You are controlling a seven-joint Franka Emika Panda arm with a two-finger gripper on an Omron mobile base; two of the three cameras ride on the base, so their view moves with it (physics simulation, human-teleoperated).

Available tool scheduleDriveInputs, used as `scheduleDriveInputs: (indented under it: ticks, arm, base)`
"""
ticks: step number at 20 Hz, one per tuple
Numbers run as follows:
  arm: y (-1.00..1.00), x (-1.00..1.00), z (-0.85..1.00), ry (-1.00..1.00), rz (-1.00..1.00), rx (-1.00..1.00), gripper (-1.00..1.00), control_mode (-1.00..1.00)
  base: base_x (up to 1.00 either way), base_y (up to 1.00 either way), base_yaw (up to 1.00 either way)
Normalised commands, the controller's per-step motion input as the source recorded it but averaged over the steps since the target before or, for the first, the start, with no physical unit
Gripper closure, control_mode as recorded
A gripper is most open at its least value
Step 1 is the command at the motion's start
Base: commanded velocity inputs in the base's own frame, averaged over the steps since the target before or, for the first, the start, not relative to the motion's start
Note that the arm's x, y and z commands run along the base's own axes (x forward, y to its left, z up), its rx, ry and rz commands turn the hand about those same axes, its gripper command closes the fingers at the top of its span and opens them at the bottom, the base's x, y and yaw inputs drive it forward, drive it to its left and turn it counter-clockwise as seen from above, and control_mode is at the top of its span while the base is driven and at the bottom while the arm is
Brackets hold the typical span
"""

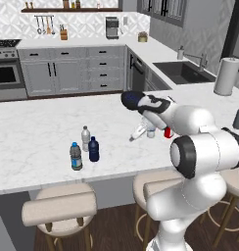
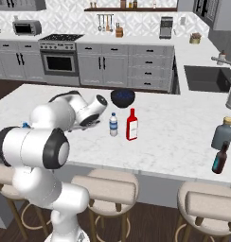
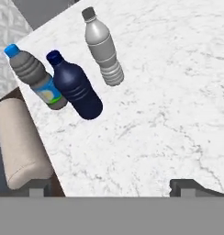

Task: Move the plastic bottles in the middle to the plastics group, and the glass bottles in the middle to the glass group.

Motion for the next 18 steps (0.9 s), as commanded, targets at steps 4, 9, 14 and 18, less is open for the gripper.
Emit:
scheduleDriveInputs:
  ticks: [4, 9, 14, 18]
  arm:
    - [-0.26, 0.03, 0.07, 0.28, -0.71, -0.18, -1.00, -1.00]
    - [-0.22, 0.17, 0.02, 0.15, -0.70, -0.17, -1.00, -1.00]
    - [-0.31, 0.22, 0.03, 0.00, -0.58, -0.17, -1.00, -1.00]
    - [-0.32, 0.29, 0.06, 0.00, -0.35, -0.09, -1.00, -1.00]
  base:
    - [0.00, 0.00, 0.00]
    - [0.00, 0.00, 0.00]
    - [0.00, 0.00, 0.00]
    - [0.00, 0.00, 0.00]
